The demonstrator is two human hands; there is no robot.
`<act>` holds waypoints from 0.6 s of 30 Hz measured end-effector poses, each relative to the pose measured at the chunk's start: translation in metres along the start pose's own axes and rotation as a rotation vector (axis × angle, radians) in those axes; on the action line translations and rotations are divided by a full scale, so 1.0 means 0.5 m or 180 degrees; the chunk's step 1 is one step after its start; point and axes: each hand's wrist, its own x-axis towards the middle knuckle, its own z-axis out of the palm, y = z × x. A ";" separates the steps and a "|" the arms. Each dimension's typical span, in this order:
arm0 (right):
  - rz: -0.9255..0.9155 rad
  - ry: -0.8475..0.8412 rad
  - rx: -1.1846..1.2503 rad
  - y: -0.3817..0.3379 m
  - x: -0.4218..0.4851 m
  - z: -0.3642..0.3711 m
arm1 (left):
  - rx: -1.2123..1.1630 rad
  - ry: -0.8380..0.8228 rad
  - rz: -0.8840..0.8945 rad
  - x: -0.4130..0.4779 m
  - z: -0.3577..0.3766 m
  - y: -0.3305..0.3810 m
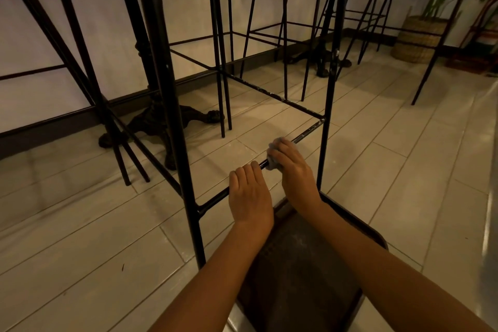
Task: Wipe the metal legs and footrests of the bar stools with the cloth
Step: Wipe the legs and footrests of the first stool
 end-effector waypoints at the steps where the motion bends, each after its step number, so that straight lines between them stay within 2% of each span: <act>1: -0.0077 -0.0005 -0.0074 -0.001 -0.007 0.004 | 0.0004 0.0012 0.0003 0.000 0.001 0.000; 5: -0.0317 -0.0026 -0.0249 0.014 0.007 0.011 | 0.0042 0.0051 -0.0025 0.001 0.001 0.001; 12: 0.0015 -0.0111 -0.0511 0.065 0.040 -0.018 | 0.0013 0.0015 0.0008 -0.001 0.001 -0.001; 16: 0.0060 0.0170 -0.0061 0.052 0.031 0.005 | 0.0018 0.0025 0.0008 -0.003 0.003 -0.001; 18: -0.0003 0.0139 -0.0145 0.042 0.021 0.009 | 0.0030 0.0000 -0.0009 -0.002 0.002 0.001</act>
